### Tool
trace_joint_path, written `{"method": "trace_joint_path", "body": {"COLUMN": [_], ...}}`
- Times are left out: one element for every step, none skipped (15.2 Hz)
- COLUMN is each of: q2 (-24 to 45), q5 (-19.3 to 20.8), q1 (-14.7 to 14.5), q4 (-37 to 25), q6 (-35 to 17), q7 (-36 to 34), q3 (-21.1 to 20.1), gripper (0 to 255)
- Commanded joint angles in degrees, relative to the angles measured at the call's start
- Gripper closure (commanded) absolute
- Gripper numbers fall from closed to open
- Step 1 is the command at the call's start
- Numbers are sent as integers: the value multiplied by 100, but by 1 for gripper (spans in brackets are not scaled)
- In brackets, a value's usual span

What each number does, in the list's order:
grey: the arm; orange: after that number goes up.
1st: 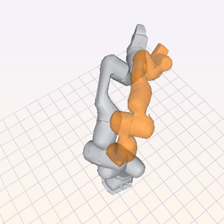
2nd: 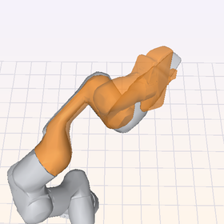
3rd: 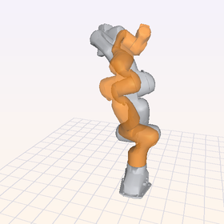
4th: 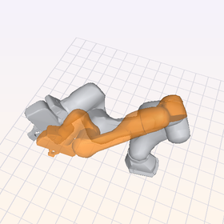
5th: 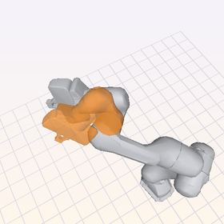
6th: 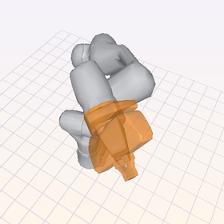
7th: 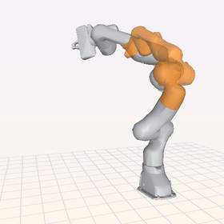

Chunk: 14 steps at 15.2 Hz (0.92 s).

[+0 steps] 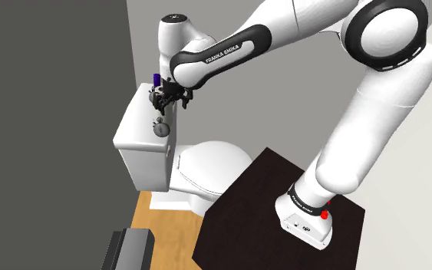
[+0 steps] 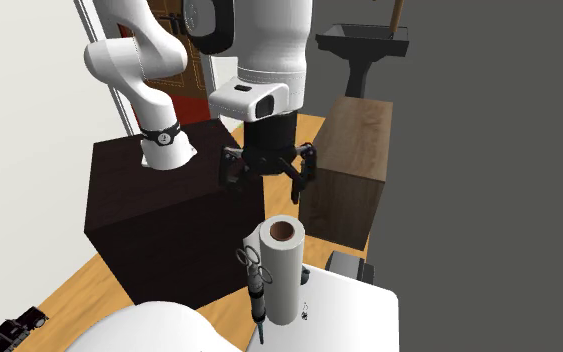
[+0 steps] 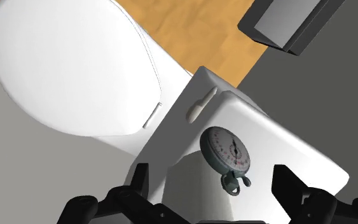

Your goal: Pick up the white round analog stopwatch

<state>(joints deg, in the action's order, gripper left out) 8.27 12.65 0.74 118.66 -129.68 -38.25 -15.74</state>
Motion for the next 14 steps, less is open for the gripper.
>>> {"method": "trace_joint_path", "body": {"q2": [451,670,889,1108,1327,1329,1371,1414,1457,1502,1547,1593,1668,1667], "q5": [250,363,470,571,665,663,687,713,738,764,791,817,860,860], "q1": [-64,-106,-155,-206,-259,-265,-273,-279,-286,-294,-301,-309,-322,-322], "q4": [-369,-563,-766,-977,-1198,-1201,-1181,-1162,-1145,-1128,-1114,-1100,-1081,-1080], "q6": [-116,-156,-188,-212,-229,-230,-289,-347,-405,-463,-520,-576,-665,-665], "q7": [-246,-357,-460,-557,-646,-646,-669,-694,-718,-743,-768,-793,-833,-833], "q3": [36,65,100,139,179,186,198,210,222,234,247,260,282,282], "gripper": [0,0,0,0,0,0,0,0,0,0,0,0,0,0]}}
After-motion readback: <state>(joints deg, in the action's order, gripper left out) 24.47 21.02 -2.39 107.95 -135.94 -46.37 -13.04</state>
